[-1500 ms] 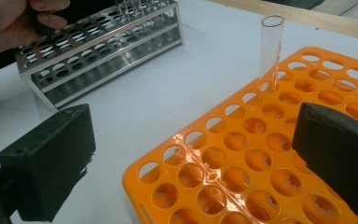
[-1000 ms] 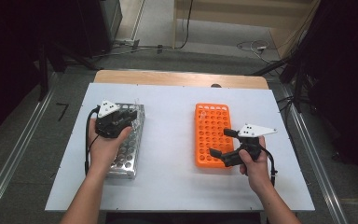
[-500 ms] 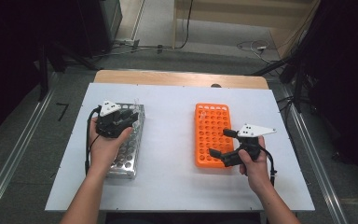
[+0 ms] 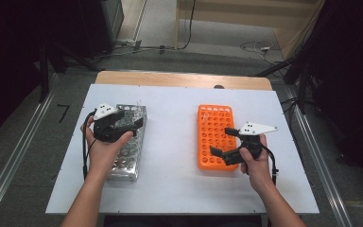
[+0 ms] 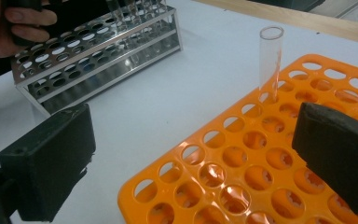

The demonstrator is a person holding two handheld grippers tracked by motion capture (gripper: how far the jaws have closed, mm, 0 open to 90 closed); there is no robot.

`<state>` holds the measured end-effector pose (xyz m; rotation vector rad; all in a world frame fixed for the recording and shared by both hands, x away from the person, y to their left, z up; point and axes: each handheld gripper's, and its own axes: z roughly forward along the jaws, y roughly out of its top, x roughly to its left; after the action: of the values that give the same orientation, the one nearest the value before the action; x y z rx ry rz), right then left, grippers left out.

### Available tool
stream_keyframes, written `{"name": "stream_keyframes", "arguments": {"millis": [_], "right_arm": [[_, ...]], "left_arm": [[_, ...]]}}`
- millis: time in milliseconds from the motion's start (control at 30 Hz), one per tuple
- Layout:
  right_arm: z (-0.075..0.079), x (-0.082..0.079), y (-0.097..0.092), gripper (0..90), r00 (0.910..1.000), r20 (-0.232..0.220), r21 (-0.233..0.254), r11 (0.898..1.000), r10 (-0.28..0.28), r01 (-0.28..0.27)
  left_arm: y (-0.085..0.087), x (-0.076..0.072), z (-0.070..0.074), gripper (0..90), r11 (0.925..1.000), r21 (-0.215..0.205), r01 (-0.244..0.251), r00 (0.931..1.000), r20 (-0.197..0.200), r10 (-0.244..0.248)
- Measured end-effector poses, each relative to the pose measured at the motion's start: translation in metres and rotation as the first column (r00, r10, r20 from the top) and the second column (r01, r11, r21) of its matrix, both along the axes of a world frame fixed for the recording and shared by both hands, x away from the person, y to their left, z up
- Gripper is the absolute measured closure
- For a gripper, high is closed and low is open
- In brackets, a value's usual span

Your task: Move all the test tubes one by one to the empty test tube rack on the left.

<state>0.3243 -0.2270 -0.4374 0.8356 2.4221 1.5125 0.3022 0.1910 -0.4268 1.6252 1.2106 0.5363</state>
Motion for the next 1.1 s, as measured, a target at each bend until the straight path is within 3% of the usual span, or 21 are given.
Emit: {"name": "stream_keyframes", "arguments": {"millis": [267,500,667,900,1100], "right_arm": [[0.001,0.014,0.012,2.3,0.9994,0.012,-0.02,0.999,-0.033,0.033],[-0.001,0.033,0.024,7.0,0.9965,-0.013,-0.045,0.996,-0.082,0.082],[-0.009,0.048,0.035,16.7,0.9869,-0.037,-0.115,0.982,-0.157,0.152],[-0.017,0.061,0.041,38.5,0.9758,-0.043,-0.143,0.968,-0.214,0.206],[-0.017,0.068,0.049,50.7,0.9706,-0.048,-0.172,0.959,-0.236,0.225]], "left_arm": [[-0.004,-0.018,0.001,2.8,0.9969,-0.027,0.074,0.9971,0.018,-0.073],[-0.006,-0.032,0.001,0.0,0.9915,-0.054,0.119,0.9925,0.034,-0.117],[-0.007,-0.04,0.003,0.0,0.9902,-0.06,0.126,0.9916,0.038,-0.124],[-0.009,-0.047,0.003,0.0,0.9895,-0.054,0.134,0.9905,0.038,-0.132],[-0.007,-0.049,0.002,0.0,0.9898,-0.054,0.132,0.991,0.031,-0.131]]}}
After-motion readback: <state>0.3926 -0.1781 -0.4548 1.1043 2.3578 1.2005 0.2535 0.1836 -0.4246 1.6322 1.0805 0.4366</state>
